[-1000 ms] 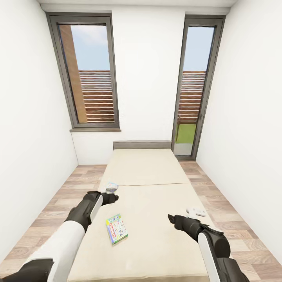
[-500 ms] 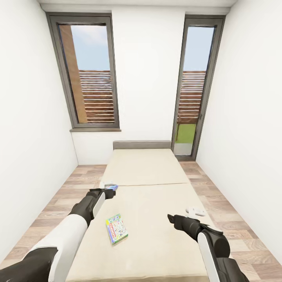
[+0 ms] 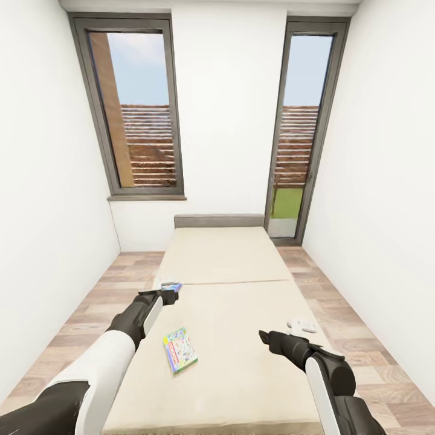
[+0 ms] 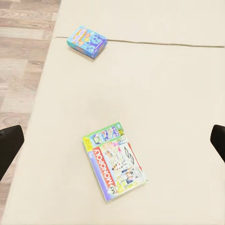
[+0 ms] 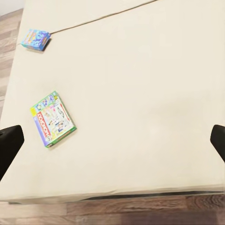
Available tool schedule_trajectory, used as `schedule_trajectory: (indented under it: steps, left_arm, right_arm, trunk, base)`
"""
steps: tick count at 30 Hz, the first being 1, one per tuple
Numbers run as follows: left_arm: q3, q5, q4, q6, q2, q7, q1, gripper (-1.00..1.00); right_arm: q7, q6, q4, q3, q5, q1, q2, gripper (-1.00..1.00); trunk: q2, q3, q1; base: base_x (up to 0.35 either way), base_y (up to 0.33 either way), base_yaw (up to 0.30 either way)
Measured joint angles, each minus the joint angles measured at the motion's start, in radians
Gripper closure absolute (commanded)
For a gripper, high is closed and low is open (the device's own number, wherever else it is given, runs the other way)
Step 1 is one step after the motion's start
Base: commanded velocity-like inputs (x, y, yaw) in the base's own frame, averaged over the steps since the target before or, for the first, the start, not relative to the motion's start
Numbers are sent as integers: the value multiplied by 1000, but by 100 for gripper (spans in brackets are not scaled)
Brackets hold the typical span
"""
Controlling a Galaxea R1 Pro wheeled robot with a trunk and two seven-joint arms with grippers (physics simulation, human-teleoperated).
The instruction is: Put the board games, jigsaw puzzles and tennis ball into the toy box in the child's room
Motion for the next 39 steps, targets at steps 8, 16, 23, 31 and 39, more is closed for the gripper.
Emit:
schedule_trajectory:
  steps: [8, 16, 23, 31, 39]
  left_arm:
    - [-2, -1, 0, -6, 0, 0, 0, -100]
    - [-3, -3, 0, -6, 0, -1, 0, -100]
    - [-4, -4, 0, -6, -1, -1, 0, -100]
    - [-4, -5, 0, -6, -1, -1, 0, -100]
    - [-4, -6, 0, -8, -2, -1, 0, -100]
  right_arm:
    - [0, 2, 1, 0, -1, -8, -1, -100]
    - [0, 3, 2, 0, -2, -9, -2, -100]
    - [0, 3, 2, 0, -2, -11, -2, -100]
    - [0, 3, 2, -1, -2, -14, -1, -100]
    - [2, 2, 2, -1, -3, -14, -3, -100]
  trunk:
    - [1, -12, 0]
    - [1, -25, 0]
    - [1, -36, 0]
    - [1, -49, 0]
    - [1, -63, 0]
  base:
    - [0, 0, 0]
    - [0, 0, 0]
    - [0, 0, 0]
    - [0, 0, 0]
    - [0, 0, 0]
